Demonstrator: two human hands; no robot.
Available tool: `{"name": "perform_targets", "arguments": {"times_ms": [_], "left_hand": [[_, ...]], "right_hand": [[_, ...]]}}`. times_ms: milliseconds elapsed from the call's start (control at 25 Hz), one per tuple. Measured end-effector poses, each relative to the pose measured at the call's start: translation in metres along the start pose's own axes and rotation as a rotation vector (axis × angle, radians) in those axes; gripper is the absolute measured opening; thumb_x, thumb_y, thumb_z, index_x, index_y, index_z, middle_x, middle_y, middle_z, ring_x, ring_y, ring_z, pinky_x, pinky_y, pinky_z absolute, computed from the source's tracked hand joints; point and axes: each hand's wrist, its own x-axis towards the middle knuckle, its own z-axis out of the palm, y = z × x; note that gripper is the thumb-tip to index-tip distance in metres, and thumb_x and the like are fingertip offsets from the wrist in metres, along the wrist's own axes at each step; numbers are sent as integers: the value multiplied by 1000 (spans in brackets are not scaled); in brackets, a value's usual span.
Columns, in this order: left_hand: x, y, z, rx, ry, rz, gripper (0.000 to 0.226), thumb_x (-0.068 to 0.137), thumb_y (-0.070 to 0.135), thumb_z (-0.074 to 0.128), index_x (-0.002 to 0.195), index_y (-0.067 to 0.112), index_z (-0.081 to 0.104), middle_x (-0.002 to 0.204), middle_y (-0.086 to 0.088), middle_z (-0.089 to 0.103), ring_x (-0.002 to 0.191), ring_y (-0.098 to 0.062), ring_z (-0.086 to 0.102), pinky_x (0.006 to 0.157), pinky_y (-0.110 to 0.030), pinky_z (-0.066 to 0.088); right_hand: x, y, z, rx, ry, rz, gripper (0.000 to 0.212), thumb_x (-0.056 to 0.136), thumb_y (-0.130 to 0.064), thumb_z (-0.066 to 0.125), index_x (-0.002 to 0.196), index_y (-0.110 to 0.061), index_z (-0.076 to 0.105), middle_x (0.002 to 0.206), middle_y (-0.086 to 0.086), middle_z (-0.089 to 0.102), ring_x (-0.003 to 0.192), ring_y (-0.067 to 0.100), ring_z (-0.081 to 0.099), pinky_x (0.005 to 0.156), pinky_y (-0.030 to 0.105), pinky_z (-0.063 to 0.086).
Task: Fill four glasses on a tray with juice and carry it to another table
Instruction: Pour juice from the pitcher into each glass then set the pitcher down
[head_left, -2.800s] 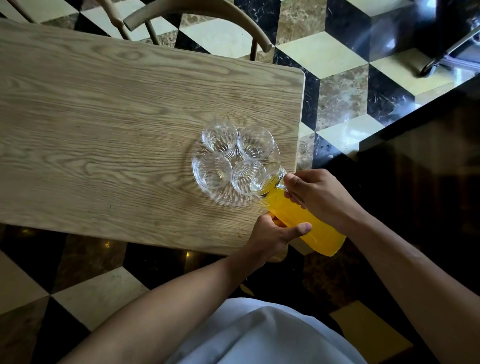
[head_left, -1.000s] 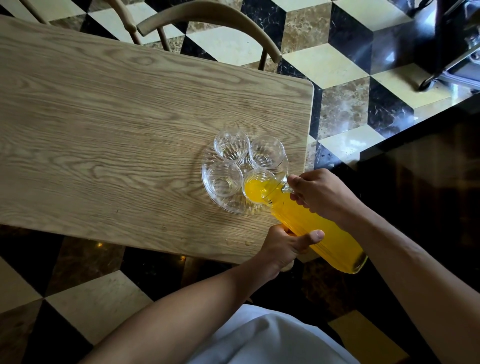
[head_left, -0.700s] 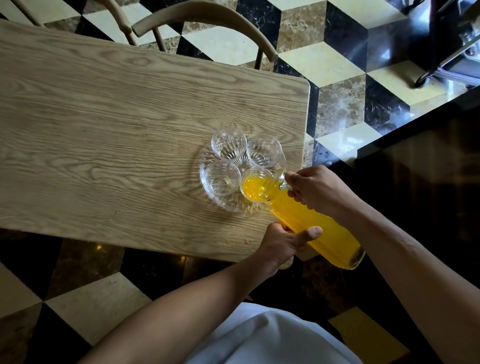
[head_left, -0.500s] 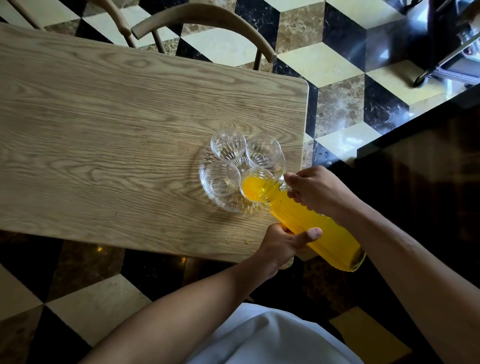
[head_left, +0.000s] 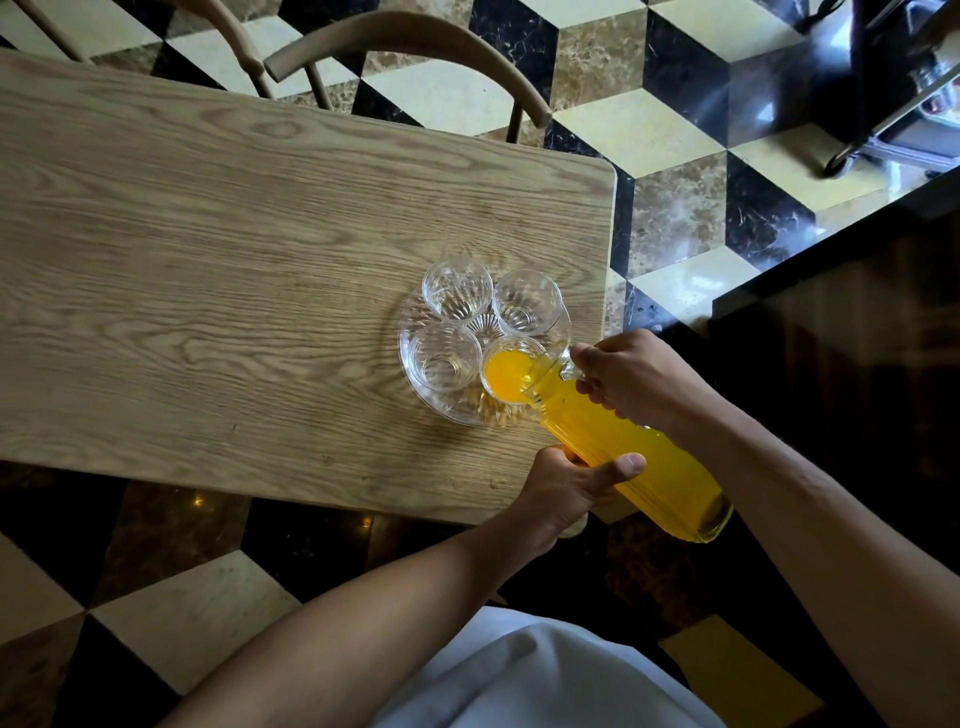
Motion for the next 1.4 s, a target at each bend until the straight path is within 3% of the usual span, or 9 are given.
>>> {"name": "perform_targets", "arguments": {"times_ms": [200,320,440,520,640,840,1000,1120,1400], "left_hand": [[3,-2,0,4,-2,8,46,63,41,94,98,15,77,98,-11,78,96,-33,73,100,-61,58],[4,0,-4,12,11,19,29,71,34,94,85,18,75,86,-5,75,88,-28,70,100,-63,57],[5,-1,-3,35,8,31,18,84,16,89,77,19,72,71,10,74,73,-10,72,85,-41,65],[6,0,-1,56,28,51,24,85,12,87,73,20,67,61,14,69,61,-1,66,72,-27,59],[10,4,1,69,73,91,19,81,18,91,80,17,73,72,10,73,69,-8,69,77,-30,59],[17,11,14,87,209,157,69,47,58,100,87,10,69,77,-7,62,76,-18,57,73,-36,50],[21,17,24,89,227,183,28,71,24,97,76,16,71,66,8,67,63,-10,61,65,-25,53],[26,24,28,53,223,196,17,82,7,89,82,16,74,66,13,73,61,-2,66,65,-20,56],[53,26,27,-13,236,166,22,74,17,95,80,15,74,69,10,72,57,-4,63,63,-24,51]], "right_hand": [[0,1,0,-2,-1,-6,48,103,-40,53,66,-13,68,56,-5,61,53,10,53,57,27,41],[1,3,-2,15,-6,-17,47,103,-40,54,67,-13,69,56,-5,62,55,12,55,60,28,42],[2,6,-4,55,-5,-26,47,102,-38,55,66,-12,68,50,-6,60,53,12,54,58,27,41],[1,7,-8,81,-11,-40,46,103,-36,54,68,-9,68,47,-7,58,50,12,52,53,26,39],[-1,8,-16,134,-29,-82,45,104,-32,54,70,-6,67,45,-7,57,51,14,50,53,26,39],[2,11,-27,177,-56,-156,43,103,-33,55,70,-7,67,50,-6,60,55,16,51,59,31,41],[8,14,-37,161,-54,-214,45,103,-34,55,68,-9,66,42,-9,59,46,11,49,55,27,40],[12,11,-45,165,-52,-229,44,103,-33,56,67,-9,65,41,-9,57,39,6,46,53,27,39],[28,7,-51,205,2,-177,42,101,-31,59,68,-7,66,54,0,60,53,19,49,55,31,38]]}}
